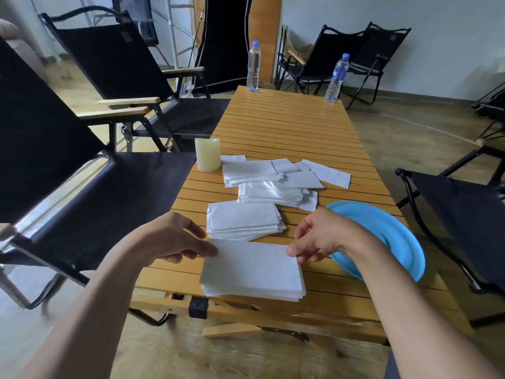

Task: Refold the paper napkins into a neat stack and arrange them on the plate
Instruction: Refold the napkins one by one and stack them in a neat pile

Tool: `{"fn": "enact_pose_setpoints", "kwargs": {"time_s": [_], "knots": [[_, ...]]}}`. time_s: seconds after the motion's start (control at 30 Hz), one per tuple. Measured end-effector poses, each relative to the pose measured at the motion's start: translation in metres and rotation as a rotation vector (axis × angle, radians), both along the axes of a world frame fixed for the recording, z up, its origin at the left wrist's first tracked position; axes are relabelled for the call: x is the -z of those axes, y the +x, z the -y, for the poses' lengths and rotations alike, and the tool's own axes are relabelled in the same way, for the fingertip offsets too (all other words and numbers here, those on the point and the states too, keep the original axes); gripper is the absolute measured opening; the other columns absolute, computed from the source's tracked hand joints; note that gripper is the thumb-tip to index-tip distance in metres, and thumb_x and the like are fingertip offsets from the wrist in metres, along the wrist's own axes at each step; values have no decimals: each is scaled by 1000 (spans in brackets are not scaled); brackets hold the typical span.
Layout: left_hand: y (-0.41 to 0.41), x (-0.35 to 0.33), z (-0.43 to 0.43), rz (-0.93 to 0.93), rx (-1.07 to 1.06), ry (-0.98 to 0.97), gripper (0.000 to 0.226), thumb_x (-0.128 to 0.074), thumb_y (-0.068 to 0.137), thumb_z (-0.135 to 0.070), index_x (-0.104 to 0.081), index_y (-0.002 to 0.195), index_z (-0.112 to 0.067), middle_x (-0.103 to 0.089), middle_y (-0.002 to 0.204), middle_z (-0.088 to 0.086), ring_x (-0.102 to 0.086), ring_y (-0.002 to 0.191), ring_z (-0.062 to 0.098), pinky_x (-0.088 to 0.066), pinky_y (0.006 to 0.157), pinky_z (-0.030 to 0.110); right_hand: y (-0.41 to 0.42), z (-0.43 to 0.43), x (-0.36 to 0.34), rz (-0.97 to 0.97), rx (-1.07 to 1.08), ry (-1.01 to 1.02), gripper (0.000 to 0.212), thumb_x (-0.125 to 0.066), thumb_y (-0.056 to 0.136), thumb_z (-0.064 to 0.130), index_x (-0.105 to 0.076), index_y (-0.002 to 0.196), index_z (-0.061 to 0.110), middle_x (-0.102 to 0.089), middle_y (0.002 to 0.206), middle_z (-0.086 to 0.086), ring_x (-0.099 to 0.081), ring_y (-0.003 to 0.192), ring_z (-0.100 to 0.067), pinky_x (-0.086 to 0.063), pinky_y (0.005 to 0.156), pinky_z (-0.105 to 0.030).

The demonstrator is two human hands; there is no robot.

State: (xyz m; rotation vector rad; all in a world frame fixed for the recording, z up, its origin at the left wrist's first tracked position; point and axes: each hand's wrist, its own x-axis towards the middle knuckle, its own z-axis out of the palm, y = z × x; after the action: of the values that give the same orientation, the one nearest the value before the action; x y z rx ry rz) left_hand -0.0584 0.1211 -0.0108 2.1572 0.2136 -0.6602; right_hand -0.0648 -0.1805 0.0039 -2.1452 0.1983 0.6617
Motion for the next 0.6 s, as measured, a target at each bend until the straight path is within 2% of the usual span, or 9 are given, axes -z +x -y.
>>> {"fn": "enact_pose_setpoints", "kwargs": {"time_s": [0.13,0.23,0.3,0.37,0.43,0.5,0.6], "knots": [[3,4,0,-12,14,3,71,-92,38,-46,-68,99,-20,-76,69,-2,-66,63,10,-52,49,19,4,0,3,-2,-34,-71,37,-91,68,11,-63,92,7,-77,72,-8,-70,58,-13,-51,48,-21],[8,7,-5,13,5,27,73,-91,34,-50,-68,98,-22,-76,68,-1,-67,68,14,-53,50,20,7,1,6,22,-52,-152,35,-94,64,16,-66,85,11,-73,61,0,-65,51,-8,-47,45,-21],[13,11,-7,84,-52,15,61,-93,44,-48,-69,95,-23,-76,70,2,-66,69,15,-51,49,21,11,3,9,92,-23,-164,32,-95,63,22,-69,79,14,-68,55,5,-59,48,-6,-44,42,-19],[18,17,-5,234,-104,5,41,-90,62,-40,-70,92,-23,-75,72,2,-66,67,13,-49,48,20,19,1,14,267,29,-135,26,-94,65,27,-71,74,20,-66,54,12,-56,50,-2,-42,44,-18],[24,25,3,485,-82,25,23,-85,75,-32,-72,89,-21,-73,77,-2,-68,69,12,-52,55,22,28,-5,21,498,34,-173,16,-89,71,28,-74,76,26,-68,65,16,-60,63,1,-46,58,-19],[28,34,13,697,3,94,16,-82,80,-25,-76,94,-20,-73,89,-5,-66,75,11,-55,68,28,35,-14,31,630,-8,-234,11,-81,80,25,-77,90,29,-72,86,13,-64,80,-3,-51,74,-25],[34,52,22,772,113,187,23,-80,83,-28,-78,105,-22,-66,111,-5,-61,93,14,-51,82,32,43,-21,47,655,-106,-299,20,-75,87,21,-77,107,25,-68,101,5,-62,96,-13,-52,86,-32]]}}
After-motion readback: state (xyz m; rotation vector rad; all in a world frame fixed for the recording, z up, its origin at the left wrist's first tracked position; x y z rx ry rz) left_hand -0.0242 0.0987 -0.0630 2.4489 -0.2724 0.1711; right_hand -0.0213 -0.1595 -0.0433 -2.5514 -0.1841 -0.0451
